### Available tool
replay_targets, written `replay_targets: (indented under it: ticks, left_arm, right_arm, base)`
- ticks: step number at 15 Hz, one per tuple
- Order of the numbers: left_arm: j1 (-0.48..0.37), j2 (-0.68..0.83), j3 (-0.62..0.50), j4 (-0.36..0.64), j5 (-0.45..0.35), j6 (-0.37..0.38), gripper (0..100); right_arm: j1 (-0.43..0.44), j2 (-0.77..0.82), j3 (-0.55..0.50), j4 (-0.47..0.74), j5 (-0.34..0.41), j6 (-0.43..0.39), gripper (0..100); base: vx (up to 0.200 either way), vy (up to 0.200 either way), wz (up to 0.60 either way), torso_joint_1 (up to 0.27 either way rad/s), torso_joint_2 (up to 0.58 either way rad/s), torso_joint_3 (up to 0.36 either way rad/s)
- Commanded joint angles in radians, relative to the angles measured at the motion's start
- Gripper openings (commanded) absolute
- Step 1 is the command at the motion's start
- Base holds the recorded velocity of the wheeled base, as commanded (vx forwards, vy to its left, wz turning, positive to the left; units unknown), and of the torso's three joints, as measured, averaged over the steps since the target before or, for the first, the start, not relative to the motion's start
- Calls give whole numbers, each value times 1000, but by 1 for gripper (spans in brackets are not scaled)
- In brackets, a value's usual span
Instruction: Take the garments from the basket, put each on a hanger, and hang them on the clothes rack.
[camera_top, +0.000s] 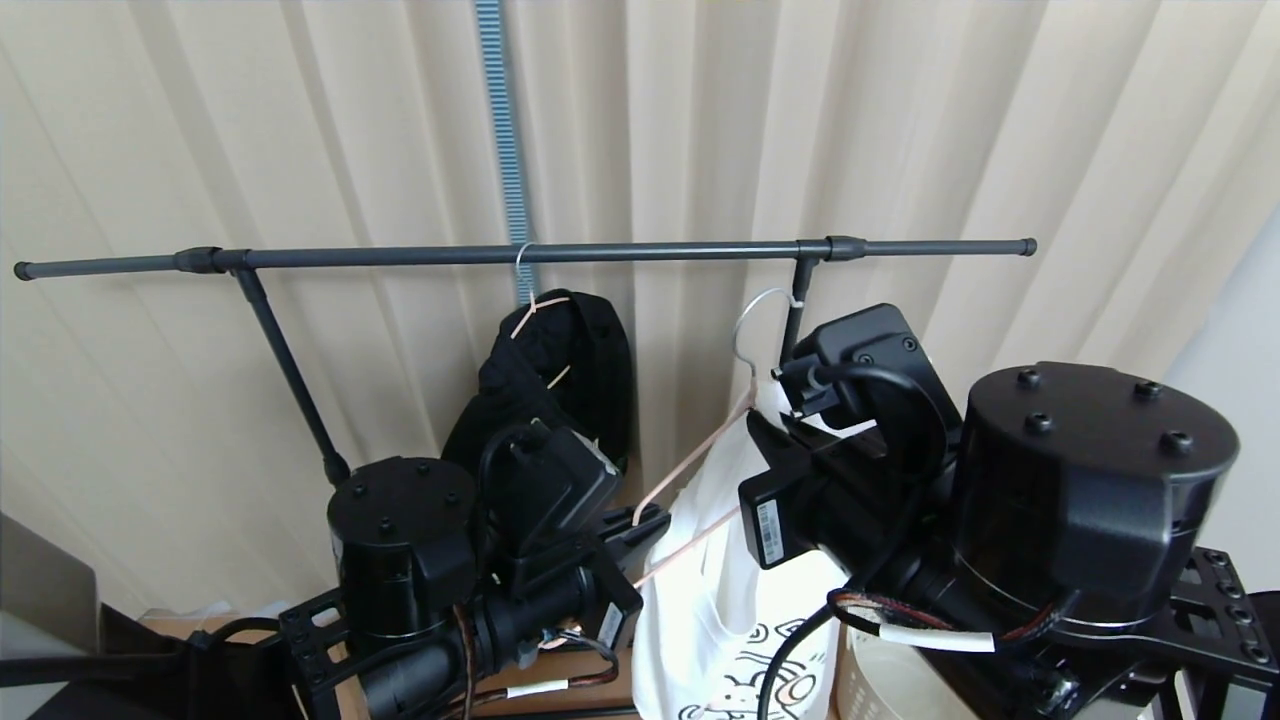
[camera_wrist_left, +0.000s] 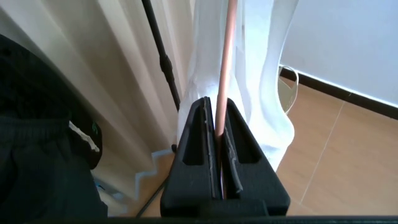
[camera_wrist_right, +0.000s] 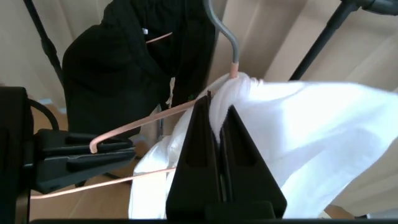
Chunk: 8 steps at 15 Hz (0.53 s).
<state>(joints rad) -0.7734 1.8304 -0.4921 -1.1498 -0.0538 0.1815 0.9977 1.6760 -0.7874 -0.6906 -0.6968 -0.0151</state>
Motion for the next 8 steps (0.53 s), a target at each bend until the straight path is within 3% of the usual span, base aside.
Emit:
replay_targets:
  ticks: [1,4,8]
  left_arm:
    - [8,0,27,-24,0,0,0]
    - [11,1,60,-97,-1,0,0]
    - [9,-16,66,-102,-1,1,0]
  right_arm:
    - [-13,-32,-1,3,0,-3,0]
    - [-13,-36,2,3,10,-3,0]
    - [-13,-30,7,-1,11,-2,0]
  base:
    - [0,0,0,0,0,0]
    - [0,0,0,0,0,0]
    - [0,0,0,0,0,0]
